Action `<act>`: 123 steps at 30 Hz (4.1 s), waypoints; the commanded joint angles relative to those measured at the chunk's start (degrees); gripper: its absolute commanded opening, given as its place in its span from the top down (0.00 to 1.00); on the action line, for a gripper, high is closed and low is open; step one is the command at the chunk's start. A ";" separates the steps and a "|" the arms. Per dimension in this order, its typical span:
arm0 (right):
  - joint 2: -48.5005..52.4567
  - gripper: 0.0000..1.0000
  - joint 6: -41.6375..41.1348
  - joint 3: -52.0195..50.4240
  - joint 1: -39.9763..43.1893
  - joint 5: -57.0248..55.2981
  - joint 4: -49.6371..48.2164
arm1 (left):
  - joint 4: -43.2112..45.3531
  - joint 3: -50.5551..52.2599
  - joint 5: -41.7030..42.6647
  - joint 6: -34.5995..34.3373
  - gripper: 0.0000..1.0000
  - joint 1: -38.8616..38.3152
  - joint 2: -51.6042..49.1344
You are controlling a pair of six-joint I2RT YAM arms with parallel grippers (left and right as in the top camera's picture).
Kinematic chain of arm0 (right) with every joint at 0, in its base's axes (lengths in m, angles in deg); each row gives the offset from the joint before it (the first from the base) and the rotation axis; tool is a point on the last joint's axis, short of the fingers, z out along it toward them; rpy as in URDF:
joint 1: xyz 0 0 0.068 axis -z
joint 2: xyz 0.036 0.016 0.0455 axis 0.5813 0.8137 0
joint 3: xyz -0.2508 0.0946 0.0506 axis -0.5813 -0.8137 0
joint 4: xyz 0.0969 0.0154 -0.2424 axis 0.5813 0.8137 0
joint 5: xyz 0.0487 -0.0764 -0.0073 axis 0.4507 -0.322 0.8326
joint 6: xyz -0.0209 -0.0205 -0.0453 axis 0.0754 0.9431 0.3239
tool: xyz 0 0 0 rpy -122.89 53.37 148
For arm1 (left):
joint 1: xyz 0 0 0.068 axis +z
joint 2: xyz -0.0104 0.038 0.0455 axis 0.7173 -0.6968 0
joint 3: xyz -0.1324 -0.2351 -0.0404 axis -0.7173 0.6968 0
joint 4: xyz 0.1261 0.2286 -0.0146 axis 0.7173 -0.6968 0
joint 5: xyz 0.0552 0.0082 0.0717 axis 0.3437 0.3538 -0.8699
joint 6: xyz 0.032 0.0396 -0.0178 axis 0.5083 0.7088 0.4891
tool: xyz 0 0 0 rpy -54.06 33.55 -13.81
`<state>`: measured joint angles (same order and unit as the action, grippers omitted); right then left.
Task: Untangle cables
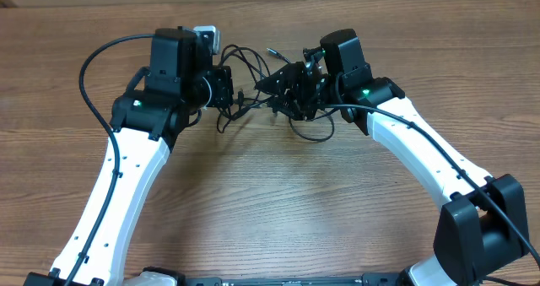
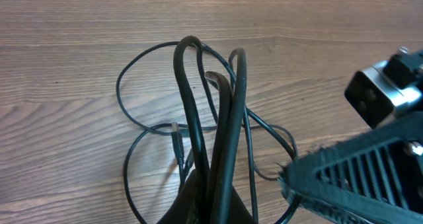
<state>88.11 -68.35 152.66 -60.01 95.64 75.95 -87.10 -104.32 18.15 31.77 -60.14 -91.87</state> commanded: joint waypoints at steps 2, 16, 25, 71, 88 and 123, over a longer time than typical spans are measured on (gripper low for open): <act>-1.51 0.52 0.07 0.52 -0.24 -2.03 -0.26 | 0.48 -0.35 0.98 -1.38 0.96 -0.63 -0.11; -1.31 0.84 0.07 0.52 -0.28 -2.99 0.13 | 1.46 -0.35 1.36 -3.76 0.96 -1.95 -0.11; -1.31 0.96 -2.80 0.52 0.22 4.87 -2.03 | 1.03 -0.35 -1.90 -3.72 0.96 -2.45 -0.11; -1.31 0.73 -31.12 0.50 46.62 43.45 -48.35 | -3.76 -0.35 -13.64 -7.56 0.96 -1.95 -0.11; -1.31 0.00 -15.26 0.50 22.80 34.47 -26.95 | 3.15 -0.35 -13.92 -31.01 0.96 -1.79 -0.11; -1.31 0.29 -7.21 0.48 1.55 -8.39 5.35 | 2.14 -0.35 -4.24 -42.05 0.96 -3.13 -0.11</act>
<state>88.11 -75.65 152.75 -58.09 90.11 81.17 -85.23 -104.23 12.47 -6.83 -62.39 -92.07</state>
